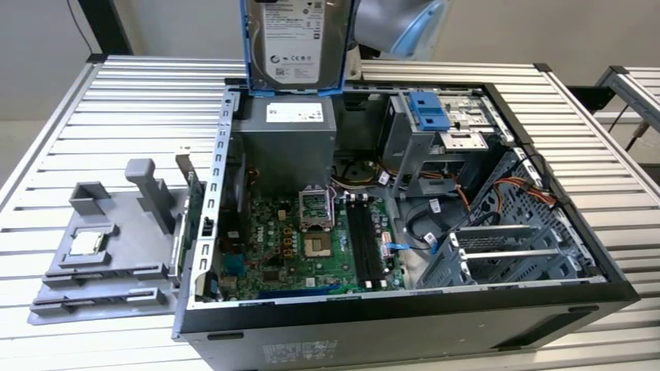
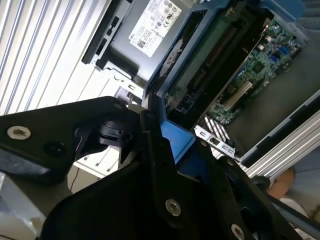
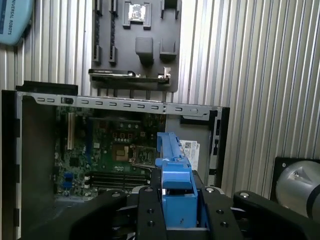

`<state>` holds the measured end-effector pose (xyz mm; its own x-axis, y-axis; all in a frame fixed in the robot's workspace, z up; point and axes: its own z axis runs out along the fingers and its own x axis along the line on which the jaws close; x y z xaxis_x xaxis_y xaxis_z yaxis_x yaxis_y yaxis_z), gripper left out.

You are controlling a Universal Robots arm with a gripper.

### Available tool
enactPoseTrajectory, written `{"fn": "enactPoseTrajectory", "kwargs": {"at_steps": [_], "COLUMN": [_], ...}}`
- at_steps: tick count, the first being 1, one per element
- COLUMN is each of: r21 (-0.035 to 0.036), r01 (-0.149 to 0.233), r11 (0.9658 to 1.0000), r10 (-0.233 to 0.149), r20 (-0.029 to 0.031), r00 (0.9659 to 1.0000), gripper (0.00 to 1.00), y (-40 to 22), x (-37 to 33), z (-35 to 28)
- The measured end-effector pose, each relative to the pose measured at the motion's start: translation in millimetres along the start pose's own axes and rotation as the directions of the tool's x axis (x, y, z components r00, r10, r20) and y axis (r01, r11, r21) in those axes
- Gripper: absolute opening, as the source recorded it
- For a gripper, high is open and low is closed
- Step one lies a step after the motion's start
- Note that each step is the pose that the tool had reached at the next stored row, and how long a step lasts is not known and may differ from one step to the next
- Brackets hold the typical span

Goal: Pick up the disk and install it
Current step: 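Pick up the disk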

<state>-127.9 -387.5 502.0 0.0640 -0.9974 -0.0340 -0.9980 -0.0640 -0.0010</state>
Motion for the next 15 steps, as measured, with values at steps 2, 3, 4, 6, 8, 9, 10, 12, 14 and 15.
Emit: {"fn": "enactPoseTrajectory", "kwargs": {"at_steps": [2, 3, 4, 6, 8, 9, 10, 12, 14, 15], "r21": [0.0000, -0.0001, 0.0000, 0.0000, -0.0001, -0.0001, 0.0001, 0.0000, -0.0001, -0.0002], "r01": [0.000, 0.000, 0.000, 0.000, 0.000, 0.000, 0.000, 0.000, 0.000, 0.000], "r11": [1.0000, 1.0000, 1.0000, 1.0000, 1.0000, 1.0000, 1.0000, 1.0000, 1.0000, 1.0000], "r10": [0.000, 0.000, 0.000, 0.000, 0.000, 0.000, 0.000, 0.000, 0.000, 0.000], "r20": [0.0000, -0.0001, -0.0001, 0.0000, 0.0000, -0.0001, 0.0001, 0.0001, -0.0001, -0.0002], "r00": [1.0000, 1.0000, 1.0000, 1.0000, 1.0000, 1.0000, 1.0000, 1.0000, 1.0000, 1.0000], "gripper": [0.00, 0.00, 0.00, 0.00, 0.00, 0.00, 0.00, 0.00, 0.00, 0.00], "y": [-8.9, -13.3, -17.7, -26.7, -35.8, -40.1, -44.2, -51.9, -58.8, -62.2], "x": [1.4, 2.2, 3.0, 4.7, 6.5, 7.5, 8.7, 10.8, 13.2, 14.6], "z": [1.1, 1.6, 2.2, 3.5, 4.6, 5.2, 5.9, 7.2, 8.3, 8.8]}}
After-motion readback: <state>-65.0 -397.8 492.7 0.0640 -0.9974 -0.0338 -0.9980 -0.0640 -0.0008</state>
